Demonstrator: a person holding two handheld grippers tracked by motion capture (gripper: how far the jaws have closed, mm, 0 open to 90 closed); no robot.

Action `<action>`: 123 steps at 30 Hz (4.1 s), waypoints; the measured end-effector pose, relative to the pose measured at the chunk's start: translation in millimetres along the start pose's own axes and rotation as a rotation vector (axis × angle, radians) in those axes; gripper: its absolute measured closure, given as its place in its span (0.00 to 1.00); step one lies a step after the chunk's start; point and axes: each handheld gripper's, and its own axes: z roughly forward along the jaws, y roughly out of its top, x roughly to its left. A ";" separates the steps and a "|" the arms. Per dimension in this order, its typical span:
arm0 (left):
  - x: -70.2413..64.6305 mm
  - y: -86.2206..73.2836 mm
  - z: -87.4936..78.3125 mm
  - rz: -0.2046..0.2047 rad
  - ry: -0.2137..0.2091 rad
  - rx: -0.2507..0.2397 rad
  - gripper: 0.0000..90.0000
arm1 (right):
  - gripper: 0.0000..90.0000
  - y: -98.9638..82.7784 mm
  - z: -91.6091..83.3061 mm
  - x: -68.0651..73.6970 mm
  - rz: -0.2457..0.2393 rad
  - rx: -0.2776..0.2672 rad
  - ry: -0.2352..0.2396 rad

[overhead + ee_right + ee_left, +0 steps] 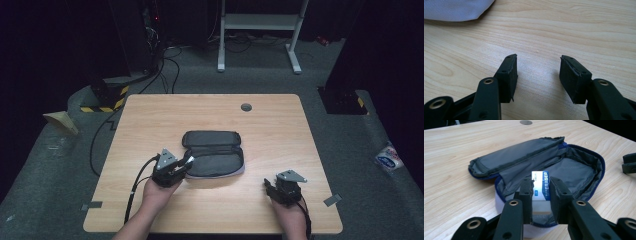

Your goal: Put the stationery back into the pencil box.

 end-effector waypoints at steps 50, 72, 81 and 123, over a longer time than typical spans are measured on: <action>-9.4 -9.6 23.2 0.032 0.041 0.099 0.73 | 0.54 -0.4 -0.5 0.6 -0.004 0.000 -0.002; 31.9 -6.0 -1.3 -0.105 0.068 0.026 0.39 | 0.54 -0.4 -0.5 0.8 -0.004 -0.001 -0.005; 60.2 -12.4 -12.0 -0.116 0.100 0.047 0.20 | 0.53 -0.5 -0.5 0.9 -0.005 -0.001 -0.006; 111.3 -85.6 -47.2 -0.122 0.295 0.206 0.15 | 0.51 0.5 0.7 0.7 0.007 0.001 -0.007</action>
